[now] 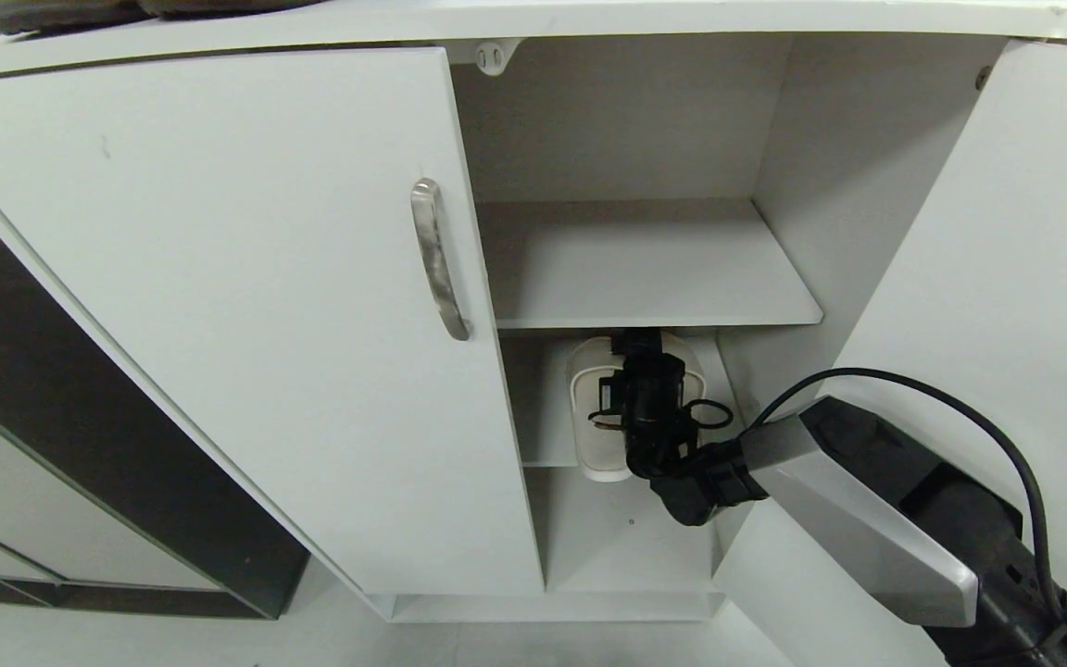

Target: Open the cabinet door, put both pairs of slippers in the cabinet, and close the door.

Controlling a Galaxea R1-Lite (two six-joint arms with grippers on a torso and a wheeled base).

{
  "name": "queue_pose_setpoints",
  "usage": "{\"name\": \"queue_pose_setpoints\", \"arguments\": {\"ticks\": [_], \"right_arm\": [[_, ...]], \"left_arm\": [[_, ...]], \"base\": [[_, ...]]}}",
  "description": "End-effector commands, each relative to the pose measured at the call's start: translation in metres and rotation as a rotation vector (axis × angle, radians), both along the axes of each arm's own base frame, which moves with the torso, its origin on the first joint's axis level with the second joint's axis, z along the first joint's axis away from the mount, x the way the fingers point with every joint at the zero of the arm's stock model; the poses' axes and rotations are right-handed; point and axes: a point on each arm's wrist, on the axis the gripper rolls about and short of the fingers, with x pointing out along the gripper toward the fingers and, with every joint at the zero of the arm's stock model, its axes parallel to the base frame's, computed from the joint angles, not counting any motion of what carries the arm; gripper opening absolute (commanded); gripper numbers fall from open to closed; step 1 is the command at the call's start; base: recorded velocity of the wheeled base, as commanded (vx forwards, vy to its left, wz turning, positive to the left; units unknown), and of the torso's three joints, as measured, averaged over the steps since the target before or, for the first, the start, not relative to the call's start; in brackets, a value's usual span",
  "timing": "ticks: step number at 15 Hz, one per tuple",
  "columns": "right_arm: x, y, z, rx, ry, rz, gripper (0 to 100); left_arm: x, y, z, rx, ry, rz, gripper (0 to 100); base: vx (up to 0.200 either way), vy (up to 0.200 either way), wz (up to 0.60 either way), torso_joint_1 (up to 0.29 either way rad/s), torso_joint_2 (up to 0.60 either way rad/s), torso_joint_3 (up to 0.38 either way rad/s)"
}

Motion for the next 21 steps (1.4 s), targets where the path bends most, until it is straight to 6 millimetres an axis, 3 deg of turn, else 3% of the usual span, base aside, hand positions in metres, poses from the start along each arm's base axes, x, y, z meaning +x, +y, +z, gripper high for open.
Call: {"name": "queue_pose_setpoints", "arguments": {"ticks": [1, 6, 8, 11, 12, 13, 15, 19, 21], "right_arm": [[0.0, 0.0, -0.002, -0.003, 0.004, -0.001, 100], [-0.02, -0.004, 0.003, -0.011, 0.012, 0.01, 100], [-0.04, -0.007, 0.008, -0.006, 0.004, 0.027, 100], [-0.089, -0.009, 0.018, -0.005, 0.002, 0.084, 100], [-0.105, -0.009, 0.017, -0.007, 0.004, 0.105, 0], [-0.131, -0.01, 0.014, -0.014, 0.012, 0.133, 0], [-0.153, -0.017, 0.012, -0.025, 0.022, 0.153, 0], [-0.164, -0.015, 0.005, -0.042, 0.029, 0.178, 0], [-0.166, -0.015, 0.005, -0.054, 0.031, 0.183, 0]], "left_arm": [[0.0, 0.0, 0.0, 0.0, 0.002, 0.0, 0], [0.0, 0.0, 0.0, 0.0, 0.002, 0.0, 0], [0.0, 0.0, 0.0, 0.0, 0.002, 0.0, 0], [0.0, 0.0, 0.0, -0.003, 0.002, -0.002, 0], [0.0, 0.0, 0.0, -0.002, 0.002, -0.002, 0], [0.0, 0.0, 0.0, -0.002, 0.002, -0.002, 0], [0.0, 0.0, 0.0, -0.002, 0.002, -0.003, 0], [0.0, 0.0, 0.0, -0.003, 0.003, -0.005, 0], [0.0, 0.0, 0.0, -0.005, 0.002, -0.005, 0]], "base": [[0.0, 0.0, 0.0, 0.0, 0.0, 0.0], [0.0, 0.0, 0.0, 0.0, 0.0, 0.0], [0.0, 0.0, 0.0, 0.0, 0.0, 0.0], [0.0, 0.0, 0.0, 0.0, 0.0, 0.0], [0.0, 0.0, 0.0, 0.0, 0.0, 0.0], [0.0, 0.0, 0.0, 0.0, 0.0, 0.0], [0.0, 0.0, 0.0, 0.0, 0.0, 0.0], [0.0, 0.0, 0.0, 0.0, 0.0, 0.0], [-0.2, 0.0, 0.0, 0.002, 0.0, 0.0]]}}
